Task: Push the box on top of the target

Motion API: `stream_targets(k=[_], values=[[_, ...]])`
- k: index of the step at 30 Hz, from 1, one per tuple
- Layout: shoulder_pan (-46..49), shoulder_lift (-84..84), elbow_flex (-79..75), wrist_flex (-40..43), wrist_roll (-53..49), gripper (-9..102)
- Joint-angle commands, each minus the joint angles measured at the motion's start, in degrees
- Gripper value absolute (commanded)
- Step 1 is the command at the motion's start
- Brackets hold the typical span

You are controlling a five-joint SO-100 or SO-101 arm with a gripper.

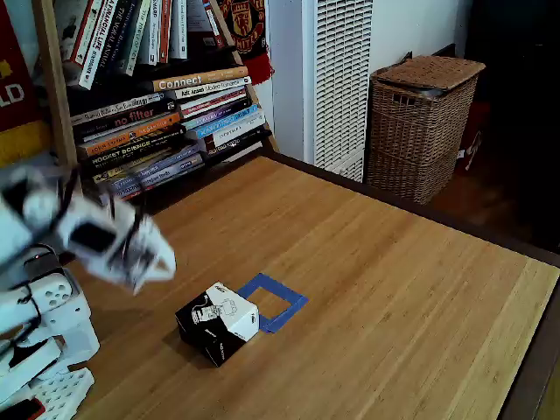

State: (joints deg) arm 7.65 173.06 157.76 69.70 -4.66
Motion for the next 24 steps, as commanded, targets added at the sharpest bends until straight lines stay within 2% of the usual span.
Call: stream_targets(k=[1, 9, 14, 24], values=[[0.35, -14.24, -12.22, 0.44, -3.52, 0], [-1.85, -34.98, -25.31, 0.79, -20.13, 0], [-3.25, -35.95, -23.03, 1.05, -34.1, 0], [-6.33, -34.98, -22.68, 10.11, -58.71, 0]])
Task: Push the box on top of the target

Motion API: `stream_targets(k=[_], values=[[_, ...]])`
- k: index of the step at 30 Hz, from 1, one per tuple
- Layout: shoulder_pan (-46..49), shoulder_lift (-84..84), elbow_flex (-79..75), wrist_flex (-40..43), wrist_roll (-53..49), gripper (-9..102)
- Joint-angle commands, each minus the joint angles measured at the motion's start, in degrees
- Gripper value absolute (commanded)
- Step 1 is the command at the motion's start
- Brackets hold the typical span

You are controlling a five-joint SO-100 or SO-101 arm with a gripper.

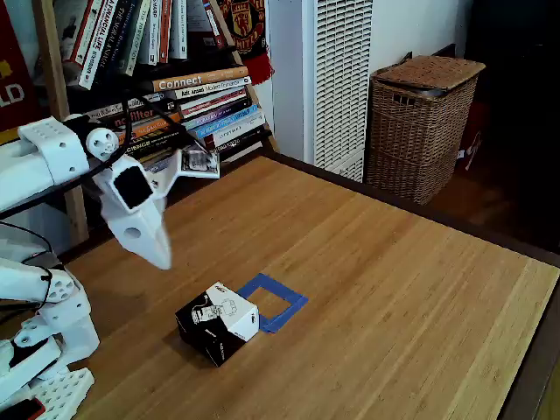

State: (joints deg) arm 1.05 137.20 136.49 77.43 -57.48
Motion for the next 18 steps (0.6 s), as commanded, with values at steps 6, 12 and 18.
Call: stream_targets(k=[6, 12, 18], values=[[1.49, 2.2, -4.04, 9.23, -20.04, 0], [4.83, 2.11, -5.27, 12.04, -30.15, 0], [7.38, 1.23, -2.9, 11.95, -33.66, 0]])
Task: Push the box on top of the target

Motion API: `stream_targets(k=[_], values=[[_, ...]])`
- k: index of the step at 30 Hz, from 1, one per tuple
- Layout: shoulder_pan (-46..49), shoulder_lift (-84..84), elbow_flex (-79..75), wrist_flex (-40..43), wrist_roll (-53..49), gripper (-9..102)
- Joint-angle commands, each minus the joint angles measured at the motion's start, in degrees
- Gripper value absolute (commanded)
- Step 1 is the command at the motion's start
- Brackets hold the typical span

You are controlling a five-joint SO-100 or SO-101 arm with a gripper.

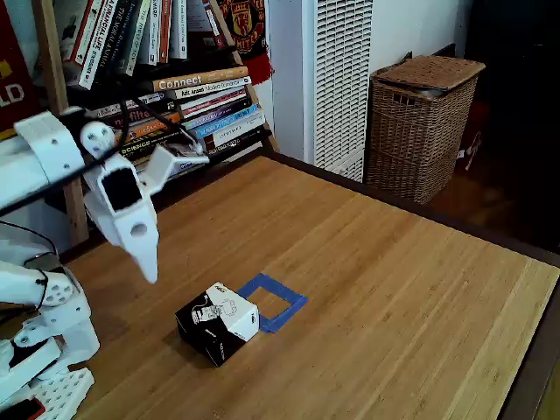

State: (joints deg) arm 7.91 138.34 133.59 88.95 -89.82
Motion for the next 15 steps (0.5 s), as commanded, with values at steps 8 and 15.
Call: stream_targets(k=[8, 15], values=[[2.72, -0.53, 1.49, 0.44, -5.19, 0], [4.57, -4.04, 0.88, 0.09, -7.91, 0]])
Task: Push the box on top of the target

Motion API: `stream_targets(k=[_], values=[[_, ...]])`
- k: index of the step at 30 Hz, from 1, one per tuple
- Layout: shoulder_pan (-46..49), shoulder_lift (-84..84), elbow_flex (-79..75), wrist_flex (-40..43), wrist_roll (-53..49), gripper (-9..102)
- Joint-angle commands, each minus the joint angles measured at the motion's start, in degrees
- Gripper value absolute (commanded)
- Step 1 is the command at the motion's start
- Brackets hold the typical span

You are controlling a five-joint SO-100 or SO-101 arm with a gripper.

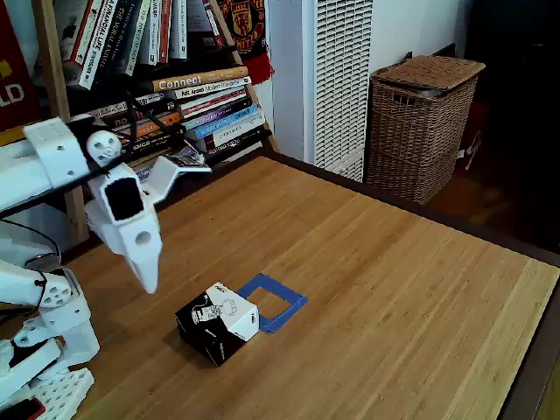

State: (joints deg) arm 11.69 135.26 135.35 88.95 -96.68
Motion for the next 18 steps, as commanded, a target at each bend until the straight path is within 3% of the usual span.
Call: stream_targets(k=[1, 18], values=[[1.14, -0.88, -0.7, -0.18, -1.58, 0], [6.06, -8.35, 2.2, -5.98, -7.82, 0]])
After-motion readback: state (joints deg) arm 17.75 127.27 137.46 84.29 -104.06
